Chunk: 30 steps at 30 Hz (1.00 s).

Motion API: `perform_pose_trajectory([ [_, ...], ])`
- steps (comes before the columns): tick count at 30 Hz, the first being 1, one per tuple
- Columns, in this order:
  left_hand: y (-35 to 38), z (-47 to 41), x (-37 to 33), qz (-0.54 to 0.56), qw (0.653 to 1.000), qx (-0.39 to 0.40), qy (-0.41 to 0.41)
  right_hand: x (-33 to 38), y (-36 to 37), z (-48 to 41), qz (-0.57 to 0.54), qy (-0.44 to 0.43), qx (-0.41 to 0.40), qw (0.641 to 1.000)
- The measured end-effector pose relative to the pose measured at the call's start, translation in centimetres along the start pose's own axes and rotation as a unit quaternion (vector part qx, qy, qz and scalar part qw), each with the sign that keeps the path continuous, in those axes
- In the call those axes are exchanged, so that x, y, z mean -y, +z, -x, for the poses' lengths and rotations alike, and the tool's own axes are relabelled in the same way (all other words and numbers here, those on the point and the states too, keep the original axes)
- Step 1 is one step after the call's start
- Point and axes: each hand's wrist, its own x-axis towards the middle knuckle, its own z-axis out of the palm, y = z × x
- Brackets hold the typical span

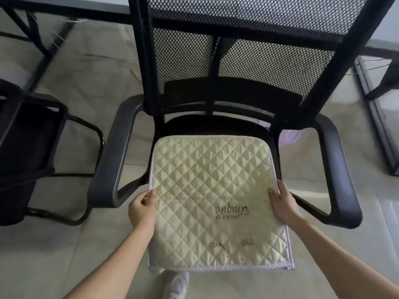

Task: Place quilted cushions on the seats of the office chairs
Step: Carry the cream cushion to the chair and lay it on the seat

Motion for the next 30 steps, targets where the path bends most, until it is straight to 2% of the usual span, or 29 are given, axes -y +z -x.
perform_pose_trajectory([
  [6, 0.2, -0.3, 0.0, -0.089, 0.994, -0.039, 0.038, 0.2, -0.1, -0.5, 0.097, -0.002, -0.026, 0.995],
  [12, 0.4, -0.4, -0.4, -0.097, 0.993, -0.044, 0.051, 0.2, -0.3, -0.3, 0.080, 0.016, -0.053, 0.995],
  [14, 0.5, 0.0, -0.9, -0.107, 0.993, -0.033, 0.035, 0.5, -0.3, -0.1, 0.071, 0.017, -0.088, 0.993],
  [16, 0.5, 1.1, -1.3, -0.145, 0.987, -0.038, 0.066, 1.2, -0.1, 0.2, 0.099, -0.033, -0.134, 0.985],
  [19, 1.1, 3.3, -2.1, -0.212, 0.948, -0.035, 0.234, 3.2, 1.3, 0.6, 0.206, -0.157, -0.117, 0.959],
  [22, 3.5, 2.9, -4.1, -0.294, 0.887, 0.034, 0.354, 5.6, 3.7, -0.1, 0.302, -0.220, -0.059, 0.926],
  [24, 6.1, 1.5, -5.8, -0.358, 0.845, 0.076, 0.389, 7.0, 5.6, -1.0, 0.336, -0.252, -0.033, 0.907],
  [27, 9.6, -0.6, -6.9, -0.463, 0.784, 0.120, 0.395, 8.7, 8.7, -2.6, 0.353, -0.286, -0.016, 0.891],
  [30, 10.9, -3.0, -6.1, -0.527, 0.753, 0.124, 0.373, 8.7, 10.1, -4.5, 0.349, -0.274, -0.012, 0.896],
])
